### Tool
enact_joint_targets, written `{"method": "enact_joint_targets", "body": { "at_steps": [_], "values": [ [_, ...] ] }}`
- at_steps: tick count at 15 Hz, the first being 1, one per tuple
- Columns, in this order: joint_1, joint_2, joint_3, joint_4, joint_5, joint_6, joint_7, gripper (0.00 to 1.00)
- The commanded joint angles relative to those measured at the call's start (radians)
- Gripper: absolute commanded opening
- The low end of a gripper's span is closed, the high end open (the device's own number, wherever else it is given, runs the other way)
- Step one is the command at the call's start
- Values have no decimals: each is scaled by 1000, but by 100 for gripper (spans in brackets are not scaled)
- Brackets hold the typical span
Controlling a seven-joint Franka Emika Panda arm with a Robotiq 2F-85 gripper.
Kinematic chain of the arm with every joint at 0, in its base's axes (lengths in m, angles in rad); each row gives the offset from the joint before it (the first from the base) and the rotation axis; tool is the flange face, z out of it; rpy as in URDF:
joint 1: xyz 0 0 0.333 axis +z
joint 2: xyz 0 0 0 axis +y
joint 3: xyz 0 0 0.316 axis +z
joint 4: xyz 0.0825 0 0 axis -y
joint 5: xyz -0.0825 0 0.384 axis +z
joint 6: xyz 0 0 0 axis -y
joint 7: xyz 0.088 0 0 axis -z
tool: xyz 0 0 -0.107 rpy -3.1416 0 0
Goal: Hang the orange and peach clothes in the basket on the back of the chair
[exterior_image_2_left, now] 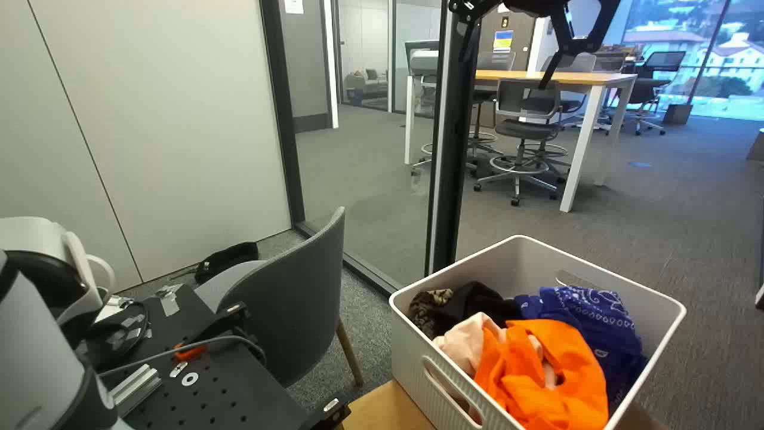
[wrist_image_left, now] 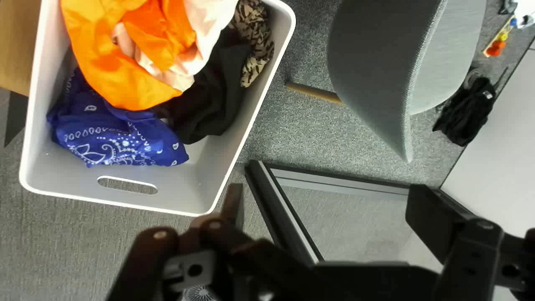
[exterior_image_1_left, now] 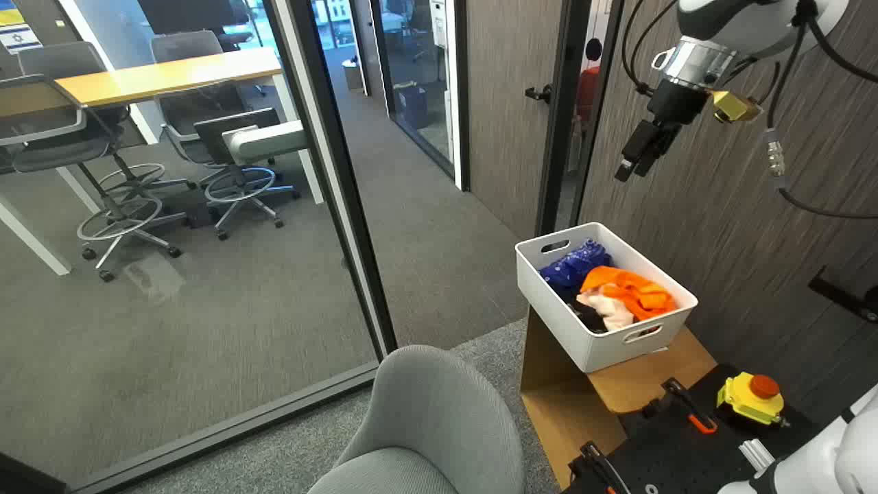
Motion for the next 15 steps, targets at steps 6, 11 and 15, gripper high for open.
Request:
{"method": "enact_joint_targets", "body": {
  "at_steps": [6, 11, 15],
  "values": [
    [-58, 5, 52, 9, 13, 5, 4, 100],
    [-99, 46, 116, -55, 10, 66, 156, 100],
    [-108, 106, 177, -139, 25, 180, 380, 100]
  ]
}}
